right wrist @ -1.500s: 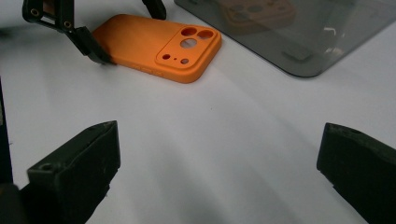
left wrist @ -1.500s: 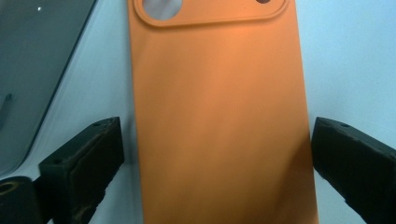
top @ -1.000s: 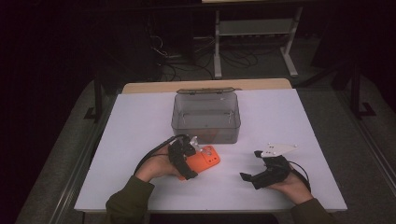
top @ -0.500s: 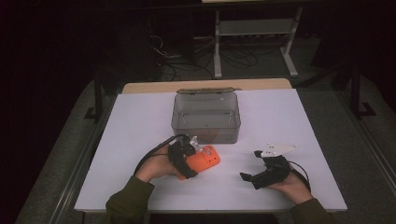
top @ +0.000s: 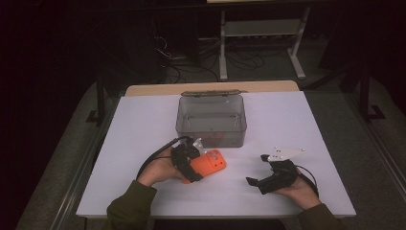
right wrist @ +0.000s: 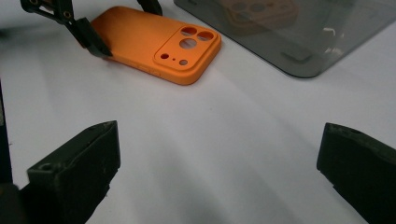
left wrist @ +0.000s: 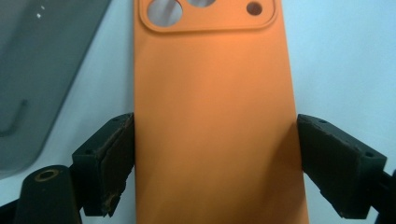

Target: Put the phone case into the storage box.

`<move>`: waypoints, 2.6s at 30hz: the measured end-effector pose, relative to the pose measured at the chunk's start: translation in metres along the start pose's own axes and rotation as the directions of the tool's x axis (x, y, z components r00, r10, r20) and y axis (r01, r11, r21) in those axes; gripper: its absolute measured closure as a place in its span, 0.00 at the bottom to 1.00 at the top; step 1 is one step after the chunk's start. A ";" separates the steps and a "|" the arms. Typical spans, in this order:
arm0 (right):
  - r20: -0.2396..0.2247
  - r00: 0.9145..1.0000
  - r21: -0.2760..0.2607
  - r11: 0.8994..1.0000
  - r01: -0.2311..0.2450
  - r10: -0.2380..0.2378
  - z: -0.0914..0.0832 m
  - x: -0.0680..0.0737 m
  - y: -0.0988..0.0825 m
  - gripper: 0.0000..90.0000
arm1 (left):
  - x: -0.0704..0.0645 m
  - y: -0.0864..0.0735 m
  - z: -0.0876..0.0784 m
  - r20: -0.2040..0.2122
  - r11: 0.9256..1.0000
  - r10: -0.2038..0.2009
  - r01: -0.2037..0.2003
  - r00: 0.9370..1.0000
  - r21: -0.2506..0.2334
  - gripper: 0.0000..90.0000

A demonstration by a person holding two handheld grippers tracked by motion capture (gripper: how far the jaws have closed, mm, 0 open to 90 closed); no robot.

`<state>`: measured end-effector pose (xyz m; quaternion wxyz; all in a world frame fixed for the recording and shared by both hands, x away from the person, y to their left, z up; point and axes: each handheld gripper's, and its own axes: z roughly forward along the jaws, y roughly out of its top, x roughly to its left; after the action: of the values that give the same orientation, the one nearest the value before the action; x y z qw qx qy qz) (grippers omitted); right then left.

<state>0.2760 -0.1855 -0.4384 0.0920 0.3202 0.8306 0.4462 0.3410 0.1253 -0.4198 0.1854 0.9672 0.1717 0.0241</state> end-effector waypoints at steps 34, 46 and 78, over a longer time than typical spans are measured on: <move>0.008 1.000 0.011 1.000 0.001 -0.001 -0.002 0.000 -0.003 0.00 | 0.007 0.005 -0.054 0.026 0.989 -0.026 0.029 0.999 -0.147 0.18; 0.020 1.000 0.008 1.000 0.020 -0.020 -0.011 -0.004 -0.011 0.00 | 0.009 0.006 -0.054 0.041 0.985 -0.030 0.036 0.999 -0.168 0.18; 0.135 0.978 -0.016 0.987 0.162 -0.158 -0.006 -0.003 0.006 0.00 | 0.009 0.004 -0.052 0.055 0.985 -0.031 0.039 0.998 -0.169 0.18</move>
<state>0.2787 -0.1892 -0.4306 0.1874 0.2803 0.8396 0.4258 0.3447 0.1427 -0.3697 0.2722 0.9450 0.1810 0.0102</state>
